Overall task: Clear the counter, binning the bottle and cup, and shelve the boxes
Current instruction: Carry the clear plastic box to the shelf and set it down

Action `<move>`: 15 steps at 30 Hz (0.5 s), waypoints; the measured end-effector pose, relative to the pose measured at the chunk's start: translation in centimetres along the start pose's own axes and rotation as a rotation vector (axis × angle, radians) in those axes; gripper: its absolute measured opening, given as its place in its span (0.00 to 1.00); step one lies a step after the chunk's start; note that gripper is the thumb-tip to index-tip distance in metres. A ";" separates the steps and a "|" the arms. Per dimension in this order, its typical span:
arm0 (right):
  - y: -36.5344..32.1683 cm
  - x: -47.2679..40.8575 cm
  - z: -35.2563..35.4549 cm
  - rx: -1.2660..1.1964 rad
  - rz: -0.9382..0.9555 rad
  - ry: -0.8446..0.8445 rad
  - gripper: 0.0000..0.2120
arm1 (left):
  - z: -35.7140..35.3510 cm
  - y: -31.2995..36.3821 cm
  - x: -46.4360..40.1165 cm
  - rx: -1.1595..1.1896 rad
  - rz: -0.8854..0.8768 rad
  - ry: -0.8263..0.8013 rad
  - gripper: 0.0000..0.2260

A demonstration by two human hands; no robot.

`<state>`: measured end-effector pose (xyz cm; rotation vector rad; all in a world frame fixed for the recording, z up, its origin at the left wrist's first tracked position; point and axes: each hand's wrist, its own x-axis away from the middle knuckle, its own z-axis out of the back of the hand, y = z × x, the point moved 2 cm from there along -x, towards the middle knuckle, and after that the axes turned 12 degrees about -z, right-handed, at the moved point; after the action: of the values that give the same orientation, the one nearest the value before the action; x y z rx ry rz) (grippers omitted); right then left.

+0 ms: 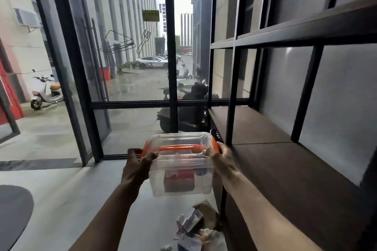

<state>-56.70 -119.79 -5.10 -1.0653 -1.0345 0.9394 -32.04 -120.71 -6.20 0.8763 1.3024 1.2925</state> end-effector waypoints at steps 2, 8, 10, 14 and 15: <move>-0.3 -3.7 -0.7 -0.019 -0.019 0.045 0.30 | -1.5 -1.2 -4.8 0.007 0.004 -0.054 0.30; -2.6 -14.1 -1.9 -0.075 -0.045 0.223 0.31 | -7.2 -3.1 -19.3 0.062 -0.029 -0.218 0.28; -3.3 -16.6 -1.3 -0.081 -0.059 0.301 0.30 | -9.7 -3.0 -22.8 0.070 -0.040 -0.279 0.28; -3.7 -19.9 1.7 -0.118 -0.110 0.448 0.30 | -16.3 -3.5 -29.1 0.064 -0.061 -0.436 0.29; -3.4 -20.4 2.9 -0.131 -0.121 0.493 0.29 | -18.6 -3.9 -30.2 0.049 -0.067 -0.485 0.27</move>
<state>-64.23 -139.27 -5.34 -1.2492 -0.7442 0.4783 -44.00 -154.31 -7.21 1.0901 0.9706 0.9223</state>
